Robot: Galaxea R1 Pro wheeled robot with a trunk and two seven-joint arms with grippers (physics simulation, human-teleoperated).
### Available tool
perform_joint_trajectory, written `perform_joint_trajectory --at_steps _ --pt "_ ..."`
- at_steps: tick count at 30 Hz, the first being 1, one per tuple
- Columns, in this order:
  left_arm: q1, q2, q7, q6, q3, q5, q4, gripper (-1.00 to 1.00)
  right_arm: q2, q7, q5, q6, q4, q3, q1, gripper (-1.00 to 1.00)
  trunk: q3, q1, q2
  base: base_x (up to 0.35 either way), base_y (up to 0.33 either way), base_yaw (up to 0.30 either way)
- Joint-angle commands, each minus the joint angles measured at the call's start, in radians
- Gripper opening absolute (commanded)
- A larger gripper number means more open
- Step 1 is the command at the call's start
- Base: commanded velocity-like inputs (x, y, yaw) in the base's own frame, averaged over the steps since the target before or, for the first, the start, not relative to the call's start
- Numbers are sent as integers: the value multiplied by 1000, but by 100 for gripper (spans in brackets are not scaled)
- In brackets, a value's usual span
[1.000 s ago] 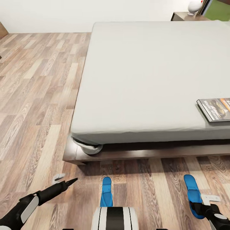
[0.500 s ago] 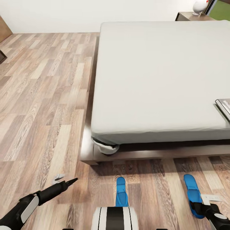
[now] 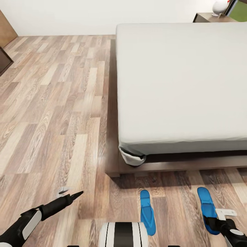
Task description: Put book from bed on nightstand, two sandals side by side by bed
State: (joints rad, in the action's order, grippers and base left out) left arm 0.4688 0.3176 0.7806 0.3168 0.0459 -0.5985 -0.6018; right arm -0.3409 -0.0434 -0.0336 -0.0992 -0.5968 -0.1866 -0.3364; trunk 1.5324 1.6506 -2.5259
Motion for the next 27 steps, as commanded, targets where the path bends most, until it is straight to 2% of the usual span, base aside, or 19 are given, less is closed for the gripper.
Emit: perform_joint_trajectory --at_steps 1,27 --pt "1 1 0 7 5 -10 0 100 0 1 -3 -7 -3 -4 0 -100 1 0 0 0 296 0" --pt "1 0 0 7 5 -10 0 100 1 2 -3 -7 -1 -4 0 -100 1 0 0 0 297 0"
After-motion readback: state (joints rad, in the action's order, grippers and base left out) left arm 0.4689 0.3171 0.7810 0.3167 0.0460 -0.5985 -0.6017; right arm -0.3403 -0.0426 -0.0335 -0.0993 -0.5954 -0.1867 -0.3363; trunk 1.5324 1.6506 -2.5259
